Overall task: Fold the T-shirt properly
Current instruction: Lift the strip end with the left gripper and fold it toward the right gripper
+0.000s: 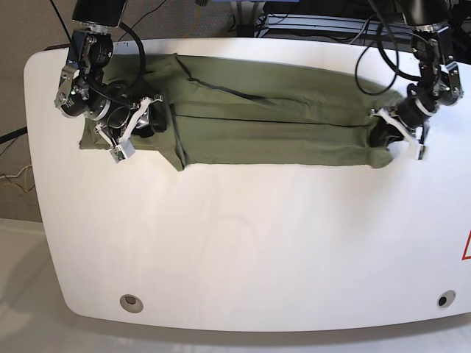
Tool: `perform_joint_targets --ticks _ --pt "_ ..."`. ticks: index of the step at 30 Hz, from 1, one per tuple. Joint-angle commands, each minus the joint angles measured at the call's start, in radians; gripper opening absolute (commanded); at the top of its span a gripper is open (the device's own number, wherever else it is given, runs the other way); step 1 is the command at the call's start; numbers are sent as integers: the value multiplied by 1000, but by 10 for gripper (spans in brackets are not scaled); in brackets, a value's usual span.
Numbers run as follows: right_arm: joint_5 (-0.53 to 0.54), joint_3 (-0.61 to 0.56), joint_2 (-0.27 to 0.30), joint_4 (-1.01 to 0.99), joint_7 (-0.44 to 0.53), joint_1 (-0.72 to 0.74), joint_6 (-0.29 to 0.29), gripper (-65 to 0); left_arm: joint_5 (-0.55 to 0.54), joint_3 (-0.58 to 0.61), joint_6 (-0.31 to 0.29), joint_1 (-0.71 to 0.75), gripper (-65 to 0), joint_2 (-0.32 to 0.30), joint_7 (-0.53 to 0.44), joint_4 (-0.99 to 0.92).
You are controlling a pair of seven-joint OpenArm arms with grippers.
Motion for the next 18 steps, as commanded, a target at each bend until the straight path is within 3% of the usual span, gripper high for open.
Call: perform_joint_targets --ticks 1,10,18 --pt "16 4 10 28 20 12 6 -428 -22 -9 -6 10 -650 1 -6 89" --pt "19 2 11 38 17 16 6 -428 -53 0 -6 65 -650 47 86 232" --pt "18 6 12 33 18 16 6 -430 -61 0 2 59 -650 -5 155 303"
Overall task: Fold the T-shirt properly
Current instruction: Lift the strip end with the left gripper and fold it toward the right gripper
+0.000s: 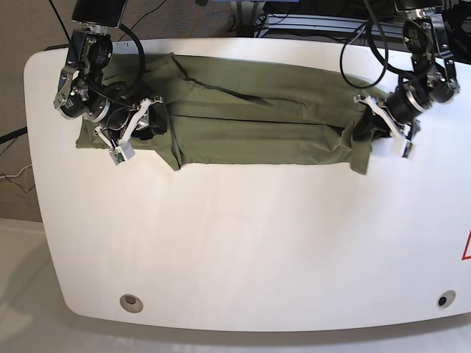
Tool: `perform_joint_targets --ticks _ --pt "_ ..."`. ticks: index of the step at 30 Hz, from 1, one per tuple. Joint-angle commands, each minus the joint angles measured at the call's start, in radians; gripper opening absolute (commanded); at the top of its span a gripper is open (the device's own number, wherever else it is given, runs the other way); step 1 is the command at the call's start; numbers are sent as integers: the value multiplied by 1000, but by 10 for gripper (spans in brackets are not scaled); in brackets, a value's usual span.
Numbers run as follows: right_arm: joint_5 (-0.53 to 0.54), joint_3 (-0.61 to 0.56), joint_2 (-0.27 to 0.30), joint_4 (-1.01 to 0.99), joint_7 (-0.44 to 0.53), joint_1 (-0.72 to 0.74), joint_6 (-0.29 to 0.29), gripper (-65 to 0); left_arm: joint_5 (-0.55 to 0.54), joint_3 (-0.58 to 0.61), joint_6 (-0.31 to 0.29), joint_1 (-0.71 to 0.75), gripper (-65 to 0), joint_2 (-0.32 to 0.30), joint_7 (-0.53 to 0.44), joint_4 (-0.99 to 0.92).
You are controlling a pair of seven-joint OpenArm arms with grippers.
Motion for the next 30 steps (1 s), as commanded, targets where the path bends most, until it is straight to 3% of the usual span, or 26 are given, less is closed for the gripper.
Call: perform_joint_targets --ticks 1,8,30 --pt "15 7 12 17 18 11 6 -430 -22 -6 3 -11 -650 -42 -3 43" --pt "20 3 10 16 29 11 6 -433 -23 31 1 0 -650 -36 18 128" --pt "12 4 11 32 30 7 6 -437 -13 261 26 1 -650 213 -34 178"
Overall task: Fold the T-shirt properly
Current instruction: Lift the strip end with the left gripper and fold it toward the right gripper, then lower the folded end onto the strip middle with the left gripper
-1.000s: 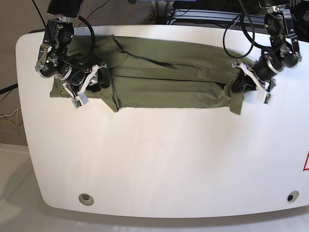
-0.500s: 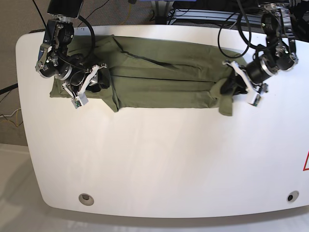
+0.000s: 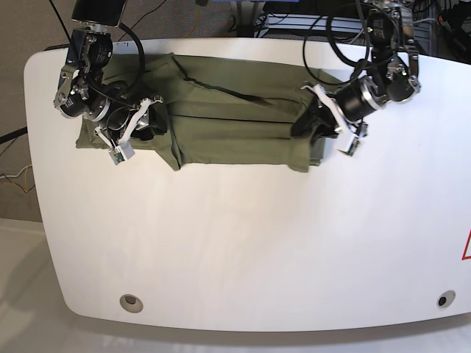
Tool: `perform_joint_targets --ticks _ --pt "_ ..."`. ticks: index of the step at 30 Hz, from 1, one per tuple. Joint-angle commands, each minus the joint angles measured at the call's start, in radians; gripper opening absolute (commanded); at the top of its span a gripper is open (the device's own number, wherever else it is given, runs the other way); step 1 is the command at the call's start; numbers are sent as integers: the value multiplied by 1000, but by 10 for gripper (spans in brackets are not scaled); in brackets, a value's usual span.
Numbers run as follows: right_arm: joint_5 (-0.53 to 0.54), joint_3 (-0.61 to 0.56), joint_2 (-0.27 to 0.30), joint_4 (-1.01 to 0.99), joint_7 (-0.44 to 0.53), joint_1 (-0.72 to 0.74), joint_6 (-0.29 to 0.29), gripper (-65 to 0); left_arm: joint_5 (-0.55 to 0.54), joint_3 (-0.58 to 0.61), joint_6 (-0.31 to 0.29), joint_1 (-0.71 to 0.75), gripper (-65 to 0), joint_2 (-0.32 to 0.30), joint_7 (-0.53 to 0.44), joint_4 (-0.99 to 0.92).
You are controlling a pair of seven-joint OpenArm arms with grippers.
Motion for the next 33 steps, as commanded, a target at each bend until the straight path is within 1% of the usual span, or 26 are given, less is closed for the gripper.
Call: perform_joint_targets --ticks 1,8,10,14,18,20,22,28,33 --pt "16 4 11 26 14 12 6 -437 -16 36 6 -13 -650 34 -40 10" --pt "12 5 11 35 15 5 6 -438 -3 106 20 -14 -650 66 -48 4" --pt "18 5 11 27 17 7 6 -436 -8 127 11 -17 -650 72 -60 8" --pt "16 5 11 29 17 5 6 -436 2 163 27 -25 -650 82 -64 0" --pt "18 4 11 27 16 7 6 -437 11 195 64 -38 -650 87 -71 -6" --pt "17 7 10 23 15 13 6 -433 18 223 114 -54 -650 84 -76 -6" --pt "16 7 10 22 14 14 6 -433 21 233 124 -59 -650 84 -79 -8" --pt "19 8 9 21 14 13 6 -433 22 240 135 -67 -650 91 -79 -17" --pt "21 6 8 24 15 10 6 -431 19 233 128 -60 -650 113 -70 -16"
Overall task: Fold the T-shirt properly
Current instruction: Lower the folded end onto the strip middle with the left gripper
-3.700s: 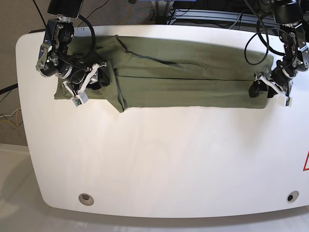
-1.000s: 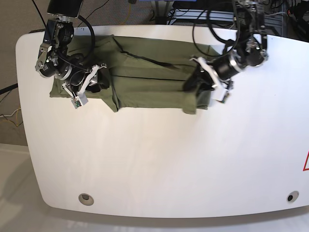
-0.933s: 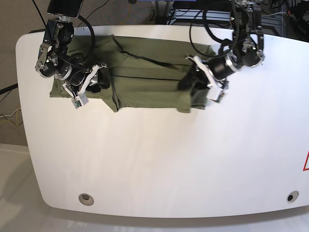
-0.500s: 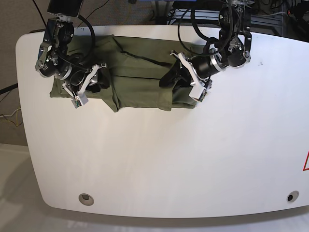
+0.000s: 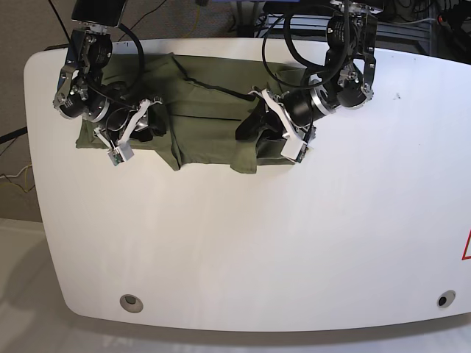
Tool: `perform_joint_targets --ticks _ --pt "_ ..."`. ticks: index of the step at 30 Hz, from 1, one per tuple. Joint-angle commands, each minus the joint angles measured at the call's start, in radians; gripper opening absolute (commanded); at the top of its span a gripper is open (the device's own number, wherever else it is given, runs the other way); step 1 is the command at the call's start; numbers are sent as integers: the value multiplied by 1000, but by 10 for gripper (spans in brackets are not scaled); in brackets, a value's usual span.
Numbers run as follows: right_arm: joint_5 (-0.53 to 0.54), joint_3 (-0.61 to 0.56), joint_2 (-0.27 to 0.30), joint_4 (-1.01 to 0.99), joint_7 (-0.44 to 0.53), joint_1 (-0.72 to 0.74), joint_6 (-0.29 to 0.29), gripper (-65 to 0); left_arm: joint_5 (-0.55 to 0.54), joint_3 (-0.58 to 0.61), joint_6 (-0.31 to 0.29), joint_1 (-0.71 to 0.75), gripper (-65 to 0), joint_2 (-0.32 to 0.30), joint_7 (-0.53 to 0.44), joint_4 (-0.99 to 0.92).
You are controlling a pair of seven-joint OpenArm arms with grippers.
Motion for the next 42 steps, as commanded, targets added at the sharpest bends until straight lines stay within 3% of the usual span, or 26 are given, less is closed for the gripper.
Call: perform_joint_targets --ticks 1,15,31,42 --pt "20 3 9 18 15 9 6 -431 -24 -3 -15 -3 -650 23 -13 16" --pt "22 1 8 24 14 13 6 -431 -22 14 -33 -20 -650 58 -14 18" --pt "16 2 8 23 14 16 6 -431 16 66 -21 -60 -646 16 -17 -16" --pt "14 -1 8 21 18 17 6 -430 118 138 -4 -59 -428 16 -14 -21"
